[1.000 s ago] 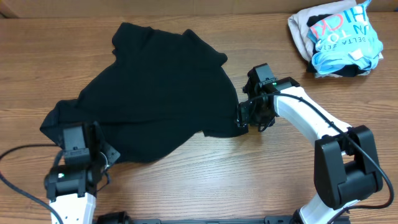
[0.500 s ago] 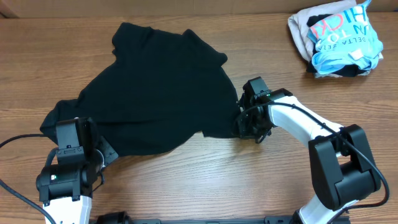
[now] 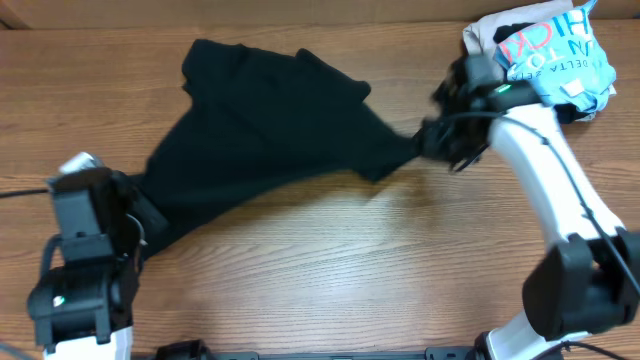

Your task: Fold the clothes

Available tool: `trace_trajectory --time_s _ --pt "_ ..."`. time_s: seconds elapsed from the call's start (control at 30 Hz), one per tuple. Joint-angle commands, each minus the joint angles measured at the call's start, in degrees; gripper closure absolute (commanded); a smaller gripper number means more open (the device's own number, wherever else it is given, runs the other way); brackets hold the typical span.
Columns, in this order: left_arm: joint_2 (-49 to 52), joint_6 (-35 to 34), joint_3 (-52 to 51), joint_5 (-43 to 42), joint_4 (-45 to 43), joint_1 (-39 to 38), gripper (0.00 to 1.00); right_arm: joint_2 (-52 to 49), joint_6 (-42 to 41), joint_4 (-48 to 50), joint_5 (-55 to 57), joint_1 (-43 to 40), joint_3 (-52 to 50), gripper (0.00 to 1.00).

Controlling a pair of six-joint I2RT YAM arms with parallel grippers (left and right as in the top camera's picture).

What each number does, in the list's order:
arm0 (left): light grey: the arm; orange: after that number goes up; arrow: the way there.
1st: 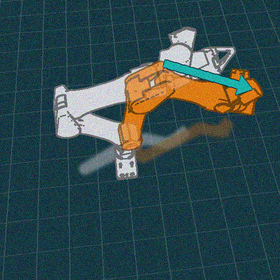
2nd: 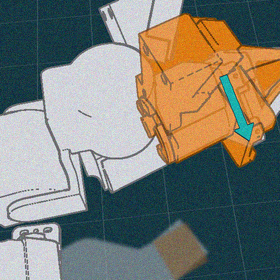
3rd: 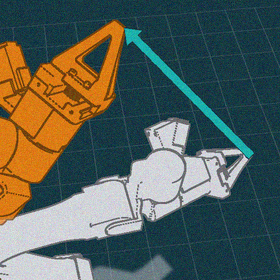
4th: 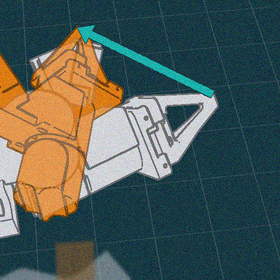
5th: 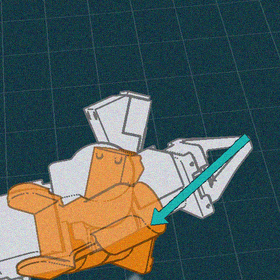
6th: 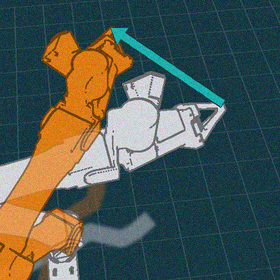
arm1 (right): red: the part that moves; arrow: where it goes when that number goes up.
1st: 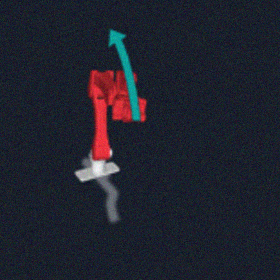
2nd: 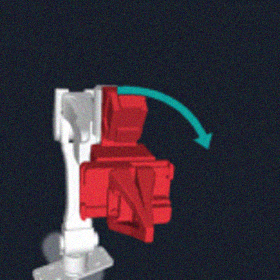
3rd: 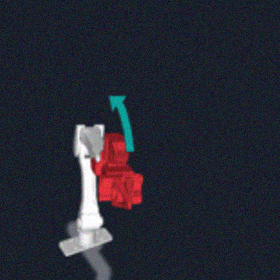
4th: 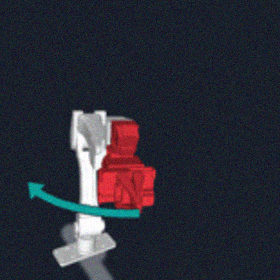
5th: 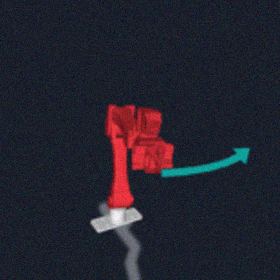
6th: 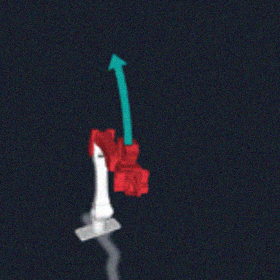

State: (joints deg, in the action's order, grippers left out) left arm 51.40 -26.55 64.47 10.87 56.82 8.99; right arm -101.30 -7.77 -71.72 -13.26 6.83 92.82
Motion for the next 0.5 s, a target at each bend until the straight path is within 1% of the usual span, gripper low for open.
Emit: trace_trajectory --time_s 0.0,0.17,0.2,0.47 --pt "0.9 3.4 5.9 7.5 -4.1 3.3 0.96 3.4 2.3 -5.1 1.8 -3.8 13.4 0.96" --pt "4.1 5.7 13.1 7.0 -8.7 7.3 0.96 3.4 3.8 -11.1 2.1 -8.0 27.1 0.96" --pt "5.4 6.1 16.1 6.7 -9.3 7.6 0.96 3.5 3.8 -12.5 2.1 -9.0 30.6 0.96" --pt "8.6 8.8 30.6 5.1 -9.4 7.5 0.96 4.7 4.8 -21.4 2.7 -11.5 49.7 0.96"
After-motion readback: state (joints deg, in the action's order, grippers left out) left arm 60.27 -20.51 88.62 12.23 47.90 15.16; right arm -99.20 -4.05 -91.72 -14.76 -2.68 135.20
